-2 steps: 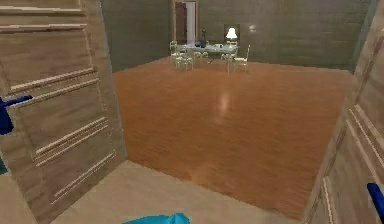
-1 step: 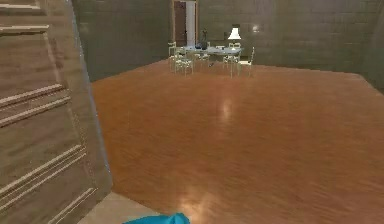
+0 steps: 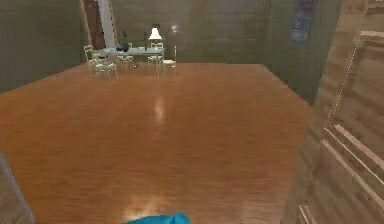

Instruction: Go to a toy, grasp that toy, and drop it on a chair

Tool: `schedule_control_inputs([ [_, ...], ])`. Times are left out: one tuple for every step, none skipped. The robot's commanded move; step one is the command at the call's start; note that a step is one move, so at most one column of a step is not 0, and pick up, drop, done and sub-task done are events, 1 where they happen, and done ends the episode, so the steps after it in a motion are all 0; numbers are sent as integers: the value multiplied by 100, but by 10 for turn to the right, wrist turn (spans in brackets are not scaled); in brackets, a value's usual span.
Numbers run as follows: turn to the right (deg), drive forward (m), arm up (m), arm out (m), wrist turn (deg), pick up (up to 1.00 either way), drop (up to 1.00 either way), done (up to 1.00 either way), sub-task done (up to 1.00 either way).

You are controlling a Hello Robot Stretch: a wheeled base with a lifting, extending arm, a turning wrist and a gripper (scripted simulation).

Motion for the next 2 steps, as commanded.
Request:
schedule_control_inputs([
  [0, 100, 0, 0, 0, 0, 0, 0, 0],
  [0, 100, 0, 0, 0, 0, 0, 0, 0],
])
